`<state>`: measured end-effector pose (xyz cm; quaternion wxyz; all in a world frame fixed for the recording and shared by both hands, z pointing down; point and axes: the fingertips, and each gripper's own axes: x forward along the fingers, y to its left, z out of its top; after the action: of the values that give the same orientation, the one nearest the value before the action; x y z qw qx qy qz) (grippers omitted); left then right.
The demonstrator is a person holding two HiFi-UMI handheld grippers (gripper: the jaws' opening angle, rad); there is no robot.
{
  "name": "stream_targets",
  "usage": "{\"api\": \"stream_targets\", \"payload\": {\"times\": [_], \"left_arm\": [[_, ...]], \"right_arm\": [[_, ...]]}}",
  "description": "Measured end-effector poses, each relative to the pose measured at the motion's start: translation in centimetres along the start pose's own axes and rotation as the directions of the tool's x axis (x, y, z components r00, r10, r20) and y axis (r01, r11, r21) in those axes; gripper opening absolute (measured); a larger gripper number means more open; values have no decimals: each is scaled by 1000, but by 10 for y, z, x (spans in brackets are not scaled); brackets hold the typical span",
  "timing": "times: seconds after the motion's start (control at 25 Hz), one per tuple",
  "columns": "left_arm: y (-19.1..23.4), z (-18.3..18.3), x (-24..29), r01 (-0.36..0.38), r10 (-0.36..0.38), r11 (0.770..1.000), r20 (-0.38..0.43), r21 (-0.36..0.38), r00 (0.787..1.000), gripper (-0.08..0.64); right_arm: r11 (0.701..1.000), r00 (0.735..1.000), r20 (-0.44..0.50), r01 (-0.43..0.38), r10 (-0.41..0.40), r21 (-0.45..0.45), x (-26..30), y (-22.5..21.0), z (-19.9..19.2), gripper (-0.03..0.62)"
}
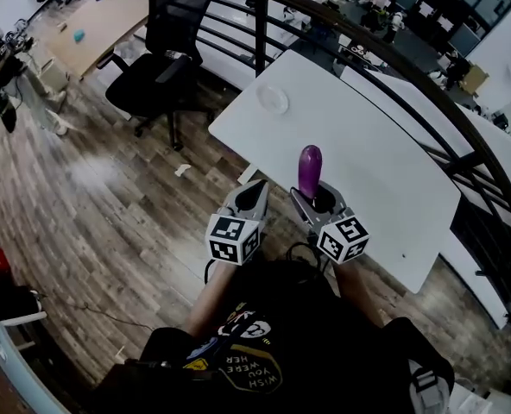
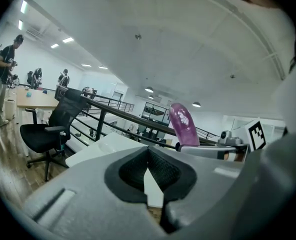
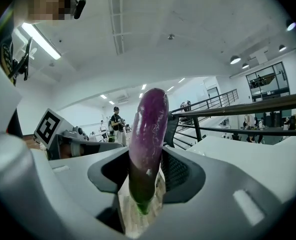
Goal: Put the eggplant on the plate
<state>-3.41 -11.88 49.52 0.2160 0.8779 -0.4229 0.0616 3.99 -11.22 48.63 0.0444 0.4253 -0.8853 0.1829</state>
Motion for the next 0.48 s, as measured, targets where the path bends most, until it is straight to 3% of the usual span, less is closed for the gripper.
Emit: {"api": "stream_targets", "payload": {"times": [0.16,0.48], "left_arm": [[36,11,13,29,-29,1000,-11,-8,1000,5],[93,25,52,14,-16,999,-46,-40,999,5]], "right_arm": [[999,999,-1,33,-33,-2,33,-2,2,182],[999,998,-49,48,-46,26,93,-34,8,181]]}}
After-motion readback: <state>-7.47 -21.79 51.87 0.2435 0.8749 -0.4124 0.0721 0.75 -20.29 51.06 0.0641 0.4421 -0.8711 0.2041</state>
